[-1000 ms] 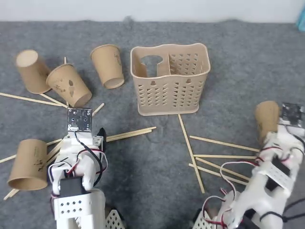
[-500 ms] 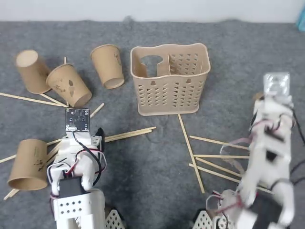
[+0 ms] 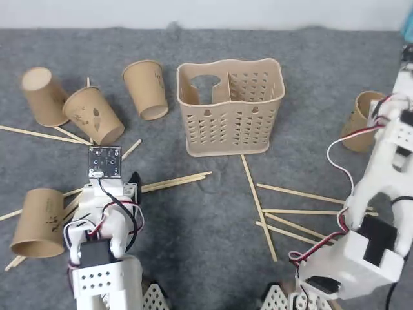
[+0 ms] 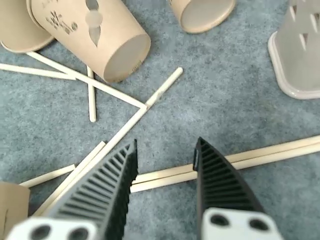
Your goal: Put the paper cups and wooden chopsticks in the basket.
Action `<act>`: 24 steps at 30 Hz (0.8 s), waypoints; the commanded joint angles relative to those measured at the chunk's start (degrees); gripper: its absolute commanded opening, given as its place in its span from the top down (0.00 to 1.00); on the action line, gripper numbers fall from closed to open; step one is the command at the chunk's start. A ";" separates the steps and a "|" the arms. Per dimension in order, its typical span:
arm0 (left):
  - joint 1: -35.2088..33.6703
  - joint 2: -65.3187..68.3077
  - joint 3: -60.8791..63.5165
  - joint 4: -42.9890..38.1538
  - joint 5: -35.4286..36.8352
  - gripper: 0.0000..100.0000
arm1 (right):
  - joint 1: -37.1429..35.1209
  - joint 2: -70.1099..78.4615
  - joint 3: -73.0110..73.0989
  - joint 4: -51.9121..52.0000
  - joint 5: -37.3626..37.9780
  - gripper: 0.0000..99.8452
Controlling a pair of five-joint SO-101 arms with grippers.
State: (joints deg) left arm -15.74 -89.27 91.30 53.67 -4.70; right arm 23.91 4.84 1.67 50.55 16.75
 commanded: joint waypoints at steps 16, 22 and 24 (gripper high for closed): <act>-0.26 -0.70 0.04 -1.58 -0.79 0.83 | 3.30 5.67 -14.33 18.07 -1.05 0.83; -0.44 -0.70 0.04 -1.58 -0.79 0.83 | 3.12 13.85 -15.21 16.04 -1.05 0.83; -0.44 -0.70 0.04 -1.58 -0.79 0.83 | 3.12 15.60 -16.88 16.48 -1.05 0.83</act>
State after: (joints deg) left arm -15.74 -89.27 91.56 53.49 -4.70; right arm 26.46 20.40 -10.20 67.96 16.40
